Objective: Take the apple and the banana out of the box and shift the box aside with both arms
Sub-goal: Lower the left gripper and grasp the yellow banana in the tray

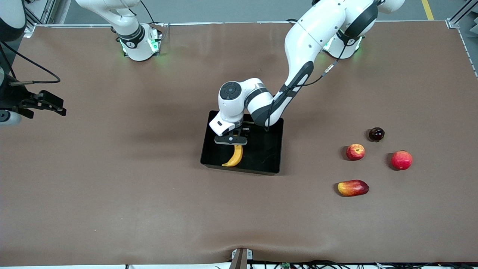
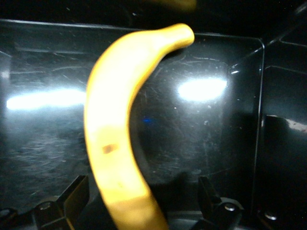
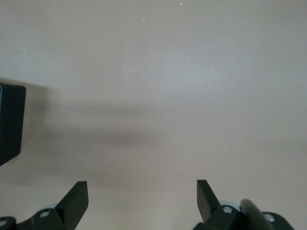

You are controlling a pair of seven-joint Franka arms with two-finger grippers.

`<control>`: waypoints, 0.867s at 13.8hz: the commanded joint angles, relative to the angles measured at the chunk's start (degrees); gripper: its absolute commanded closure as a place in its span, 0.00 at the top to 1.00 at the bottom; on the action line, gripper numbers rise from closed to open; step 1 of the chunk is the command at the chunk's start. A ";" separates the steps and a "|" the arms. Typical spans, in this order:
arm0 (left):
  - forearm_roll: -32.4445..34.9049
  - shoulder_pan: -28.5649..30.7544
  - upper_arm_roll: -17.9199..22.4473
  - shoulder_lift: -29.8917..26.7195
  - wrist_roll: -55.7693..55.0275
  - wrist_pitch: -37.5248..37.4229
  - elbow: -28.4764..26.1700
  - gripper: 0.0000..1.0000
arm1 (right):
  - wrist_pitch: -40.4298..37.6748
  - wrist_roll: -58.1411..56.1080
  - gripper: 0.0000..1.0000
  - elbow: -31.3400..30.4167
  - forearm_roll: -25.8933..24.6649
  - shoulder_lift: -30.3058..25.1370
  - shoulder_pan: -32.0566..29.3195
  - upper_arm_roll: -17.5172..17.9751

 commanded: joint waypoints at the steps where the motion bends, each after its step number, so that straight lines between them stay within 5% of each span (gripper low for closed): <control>1: 1.53 -1.42 0.92 1.74 -1.95 1.61 1.41 1.00 | -2.21 -0.35 1.00 1.29 -1.02 2.62 0.70 -0.01; 3: 1.53 -1.51 0.92 2.79 -2.04 1.96 1.49 1.00 | -3.18 -0.09 1.00 1.03 -0.67 3.15 0.70 -0.01; 4: 1.53 -1.51 0.92 2.89 -2.04 2.31 1.49 0.84 | -3.27 0.00 1.00 0.85 -0.58 3.24 0.87 -0.01; 5: 1.53 -1.51 0.92 2.71 -1.78 2.40 1.49 0.44 | -3.27 0.43 1.00 0.33 -0.40 3.24 0.87 0.08; 6: 1.62 -1.33 1.01 2.19 -1.69 2.31 1.49 0.15 | -3.36 0.52 1.00 -0.20 0.12 3.24 0.87 0.08; 7: 1.62 -1.16 0.92 1.49 -1.69 1.79 1.49 0.00 | -3.19 0.52 1.00 -1.33 0.82 3.24 0.87 0.08; 12: 1.53 0.16 0.92 -1.94 -1.60 -1.46 1.49 0.00 | -1.17 6.55 1.00 -4.68 7.59 3.33 2.27 0.08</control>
